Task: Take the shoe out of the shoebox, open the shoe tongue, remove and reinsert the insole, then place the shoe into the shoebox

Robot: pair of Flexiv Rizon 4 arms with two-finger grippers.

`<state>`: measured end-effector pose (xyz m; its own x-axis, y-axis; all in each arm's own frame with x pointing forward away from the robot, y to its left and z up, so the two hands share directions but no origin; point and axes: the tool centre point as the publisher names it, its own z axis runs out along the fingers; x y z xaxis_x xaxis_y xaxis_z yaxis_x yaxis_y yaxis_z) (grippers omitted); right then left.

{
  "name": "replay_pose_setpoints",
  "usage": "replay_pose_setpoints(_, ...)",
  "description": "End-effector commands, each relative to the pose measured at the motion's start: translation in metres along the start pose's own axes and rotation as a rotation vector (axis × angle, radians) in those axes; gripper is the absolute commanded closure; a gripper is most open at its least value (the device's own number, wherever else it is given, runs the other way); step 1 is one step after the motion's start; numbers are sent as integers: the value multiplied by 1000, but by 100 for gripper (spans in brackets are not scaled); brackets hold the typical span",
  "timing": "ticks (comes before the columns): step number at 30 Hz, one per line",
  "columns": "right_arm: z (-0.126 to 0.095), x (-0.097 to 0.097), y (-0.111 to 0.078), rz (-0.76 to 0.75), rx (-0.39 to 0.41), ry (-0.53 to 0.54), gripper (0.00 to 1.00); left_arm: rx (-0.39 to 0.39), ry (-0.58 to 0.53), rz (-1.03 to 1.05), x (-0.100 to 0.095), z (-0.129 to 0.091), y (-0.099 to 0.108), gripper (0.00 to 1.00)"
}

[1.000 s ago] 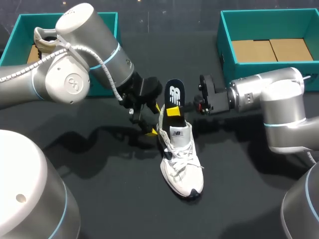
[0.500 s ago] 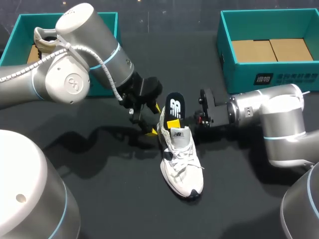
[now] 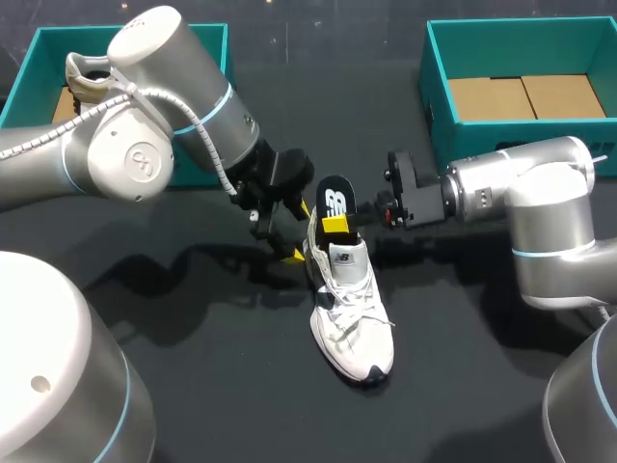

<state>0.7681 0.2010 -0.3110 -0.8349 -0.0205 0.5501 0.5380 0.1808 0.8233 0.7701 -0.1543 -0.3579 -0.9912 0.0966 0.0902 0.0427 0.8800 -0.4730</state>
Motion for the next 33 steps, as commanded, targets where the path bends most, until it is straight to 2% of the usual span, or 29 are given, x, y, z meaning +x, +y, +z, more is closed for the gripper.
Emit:
replay_pose_setpoints(1,-4,1,7,-25,1,-1,77,-2,-1,0,0,0,0,0)
replay_pose_setpoints(4,-5,-1,10,-47,-9,5,85,-2,-1,0,0,0,0,0)
replay_pose_setpoints(6,-5,-3,11,-55,-15,13,100,-2,-1,0,0,0,0,0)
replay_pose_setpoints(12,0,-9,2,-5,-12,33,100,-2,-1,0,0,0,0,0)
replay_pose_setpoints(22,3,1,-35,150,-22,7,100,-2,-1,0,0,0,0,0)
replay_pose_setpoints(27,4,6,-36,163,-14,-12,100,-2,-1,0,0,0,0,0)
replay_pose_setpoints(28,4,6,-34,160,-11,-16,98,-2,-1,0,0,0,0,0)
replay_pose_setpoints(29,4,6,-32,154,-8,-17,80,-2,-1,0,0,0,0,0)
replay_pose_setpoints(30,4,7,-30,145,-5,-19,73,-2,-1,0,0,0,0,0)
replay_pose_setpoints(33,3,7,-21,117,8,-24,60,-2,-1,0,0,0,0,0)
